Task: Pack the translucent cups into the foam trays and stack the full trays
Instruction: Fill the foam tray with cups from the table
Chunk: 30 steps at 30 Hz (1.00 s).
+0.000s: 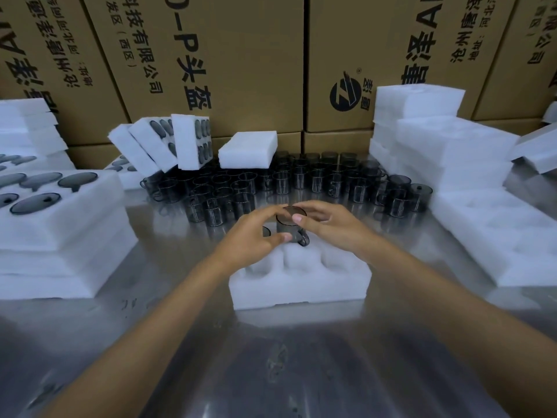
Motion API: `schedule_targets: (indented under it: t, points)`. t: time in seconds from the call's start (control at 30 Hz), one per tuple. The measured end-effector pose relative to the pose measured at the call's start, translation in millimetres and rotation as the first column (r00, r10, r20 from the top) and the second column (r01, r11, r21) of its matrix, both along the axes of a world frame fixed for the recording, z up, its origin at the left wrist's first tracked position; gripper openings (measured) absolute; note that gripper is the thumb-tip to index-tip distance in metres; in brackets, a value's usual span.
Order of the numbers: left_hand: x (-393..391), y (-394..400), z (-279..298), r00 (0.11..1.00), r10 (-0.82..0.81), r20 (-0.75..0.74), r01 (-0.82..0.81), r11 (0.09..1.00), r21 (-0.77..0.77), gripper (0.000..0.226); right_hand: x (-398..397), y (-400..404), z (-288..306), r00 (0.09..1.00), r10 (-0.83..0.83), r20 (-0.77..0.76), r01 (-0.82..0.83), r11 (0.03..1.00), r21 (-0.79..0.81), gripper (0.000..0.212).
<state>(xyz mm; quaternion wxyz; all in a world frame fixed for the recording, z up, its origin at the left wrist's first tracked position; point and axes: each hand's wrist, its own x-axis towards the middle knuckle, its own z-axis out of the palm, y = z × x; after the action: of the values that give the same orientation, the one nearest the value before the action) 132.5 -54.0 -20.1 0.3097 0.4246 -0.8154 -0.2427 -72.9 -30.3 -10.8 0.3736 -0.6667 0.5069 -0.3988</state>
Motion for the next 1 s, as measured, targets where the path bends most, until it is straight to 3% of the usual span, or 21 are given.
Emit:
schedule_targets:
  t: [0.1,0.23,0.37,0.53,0.6,0.67,0.73,0.8,0.9,1.0]
  points:
    - [2.8,3.4,-1.4,0.995,0.022,0.102,-0.022,1.0,0.001,0.068,0.3,-0.4,-1.1,0.996,0.028,-0.084,-0.03,0.999,-0.028,0.036]
    - [4.5,7.4,-7.2,0.972,0.046,0.229,-0.042,0.999,-0.025,0.064,0.7,-2.2,-3.3,0.962,0.019,-0.272,-0.037,0.997,-0.064,0.042]
    - [2.2,9.1,-13.9,0.89,0.031,0.455,0.017,0.995,-0.101,0.062,-2.7,-4.4,-13.7,0.812,-0.089,-0.577,0.03,0.993,-0.111,0.044]
    - [-0.5,11.9,-12.9,0.812,0.035,0.583,0.033,0.994,-0.104,0.075,-4.2,-9.3,-16.9,0.676,-0.152,-0.721,0.034,0.984,-0.176,0.05]
    - [-1.9,14.8,-10.7,0.816,0.014,0.578,0.014,0.999,-0.044,0.077,-5.5,-10.5,-17.5,0.646,-0.149,-0.749,0.026,0.985,-0.173,0.052]
    - [0.9,14.4,-10.6,0.883,0.029,0.468,-0.032,0.999,-0.002,0.067,-5.3,-9.4,-20.0,0.666,-0.14,-0.732,0.045,0.988,-0.148,0.052]
    - [8.8,8.9,-8.1,0.977,0.144,0.156,-0.152,0.987,0.044,0.052,-5.3,-6.8,-22.7,0.694,-0.153,-0.703,0.079,0.987,-0.136,0.048]
    - [24.1,-6.5,-4.8,0.941,0.324,-0.098,-0.315,0.944,0.093,0.05,-5.0,-4.0,-23.0,0.72,-0.164,-0.674,0.097,0.986,-0.137,0.044]
    - [52.5,-36.9,-2.5,0.876,0.478,0.071,-0.482,0.873,0.075,0.059,-2.9,2.4,-21.8,0.768,-0.16,-0.62,0.105,0.987,-0.124,0.04]
    - [68.5,-60.0,-12.6,0.842,0.492,0.222,-0.518,0.852,0.076,0.055,0.1,8.1,-20.7,0.793,-0.149,-0.59,0.099,0.988,-0.115,0.04]
